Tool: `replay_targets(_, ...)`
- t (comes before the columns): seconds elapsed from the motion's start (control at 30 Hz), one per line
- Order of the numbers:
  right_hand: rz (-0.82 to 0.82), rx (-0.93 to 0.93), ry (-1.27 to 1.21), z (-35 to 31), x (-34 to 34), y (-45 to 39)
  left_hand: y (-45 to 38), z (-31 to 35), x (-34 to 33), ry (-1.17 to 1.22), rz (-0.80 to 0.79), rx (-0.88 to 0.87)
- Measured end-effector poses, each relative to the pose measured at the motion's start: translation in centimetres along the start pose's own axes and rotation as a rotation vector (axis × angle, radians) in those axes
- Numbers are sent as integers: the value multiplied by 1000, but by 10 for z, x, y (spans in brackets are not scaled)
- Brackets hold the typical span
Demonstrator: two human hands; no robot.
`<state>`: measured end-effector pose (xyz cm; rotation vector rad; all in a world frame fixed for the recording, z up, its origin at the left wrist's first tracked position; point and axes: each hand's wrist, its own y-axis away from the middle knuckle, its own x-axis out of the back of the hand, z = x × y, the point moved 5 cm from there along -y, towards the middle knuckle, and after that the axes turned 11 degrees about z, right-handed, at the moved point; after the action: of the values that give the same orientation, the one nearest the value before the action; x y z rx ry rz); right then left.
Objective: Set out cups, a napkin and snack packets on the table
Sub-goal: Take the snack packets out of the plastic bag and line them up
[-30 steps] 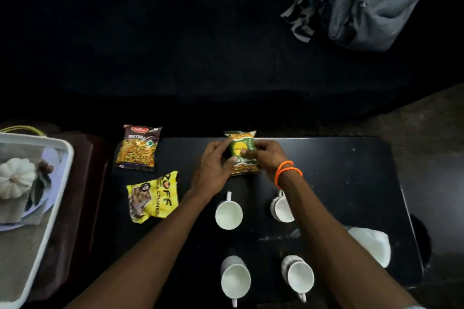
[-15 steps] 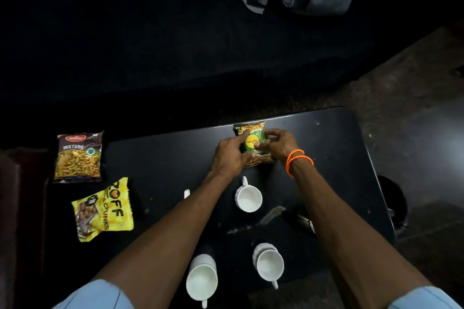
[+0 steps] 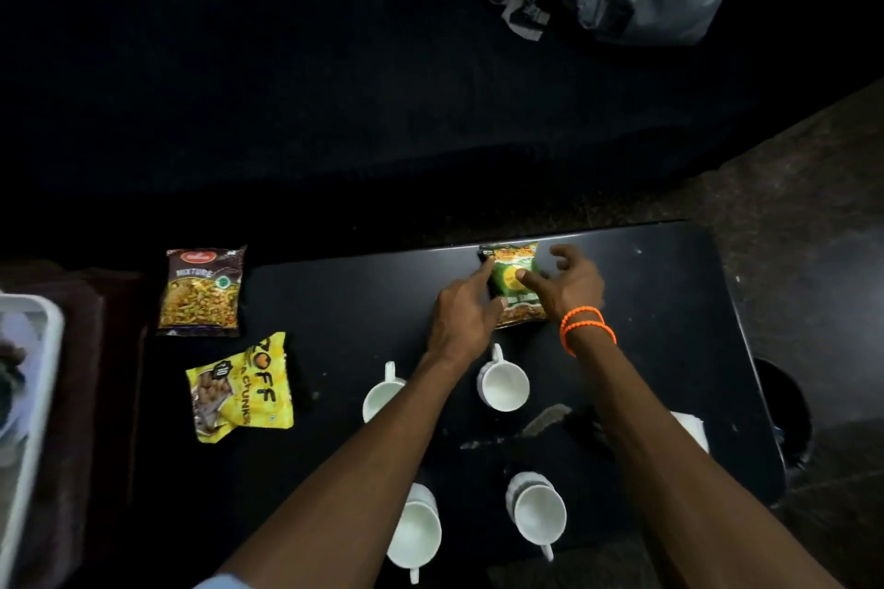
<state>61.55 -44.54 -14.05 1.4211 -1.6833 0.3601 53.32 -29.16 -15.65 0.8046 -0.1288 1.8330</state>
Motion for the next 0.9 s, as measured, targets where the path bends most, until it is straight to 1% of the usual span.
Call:
replay_targets(0.03, 73, 75, 40, -12, 2, 8, 4, -5, 10, 30, 40, 30)
replay_targets(0.07, 112, 149, 55, -24, 0, 19, 9, -12, 23, 64, 90, 68)
replay_targets(0.1, 109, 211, 42, -37, -7, 30, 15, -20, 38, 103, 154, 107)
replay_targets(0.13, 66, 252, 15, -50, -18, 42, 22, -28, 56, 136, 231, 139)
replay_targets(0.2, -115, 231, -75, -71, -53, 69, 40, -50, 98, 154, 429, 186)
replay_targets(0.23, -242, 160, -140, -80, -75, 85, 52, -62, 122, 132, 550, 205)
replay_targets(0.3, -511, -73, -261, -90, -122, 120, 76, -90, 164, 39, 794, 253)
replay_targets(0.33, -616, -167, -278, -93, -142, 138, 89, -105, 181, -4, 883, 319)
replay_targets(0.37, -683, -205, -255, -95, -161, 152, 102, -123, 196, -14, 948, 446)
replay_targets(0.4, -724, -202, -215, -97, -178, 166, 114, -145, 207, 3, 996, 639)
replay_targets(0.43, -750, -183, -175, -99, -192, 179, 128, -168, 213, 47, 1021, 869)
replay_targets(0.47, -770, -166, -148, -101, -204, 192, 140, -188, 216, 131, 1015, 1085)
replay_targets(0.5, -787, -161, -137, -103, -215, 203, 149, -204, 214, 286, 991, 1252)
replay_targets(0.53, -804, -160, -137, -104, -224, 213, 153, -215, 209, 493, 959, 1348)
replay_targets(0.57, -822, -156, -133, -106, -232, 222, 152, -220, 205, 714, 914, 1376)
replay_targets(0.6, -840, -145, -113, -107, -238, 229, 147, -223, 202, 909, 857, 1345)
replay_targets(0.63, -852, -123, -79, -108, -243, 235, 143, -225, 201, 1017, 812, 1300)
replay_targets(0.67, -859, -101, -48, -107, -245, 239, 140, -228, 202, 1056, 779, 1263)
replay_targets(0.7, -859, -94, -31, -107, -245, 241, 136, -230, 202, 1080, 755, 1246)
replay_targets(0.77, -857, -139, -56, -107, -236, 239, 128, -226, 205, 1098, 710, 1217)
replay_targets(0.83, -880, -202, -127, -108, -219, 230, 117, -216, 209, 1039, 678, 1150)
replay_targets(0.9, -894, -213, -200, -111, -195, 212, 100, -198, 209, 970, 612, 1050)
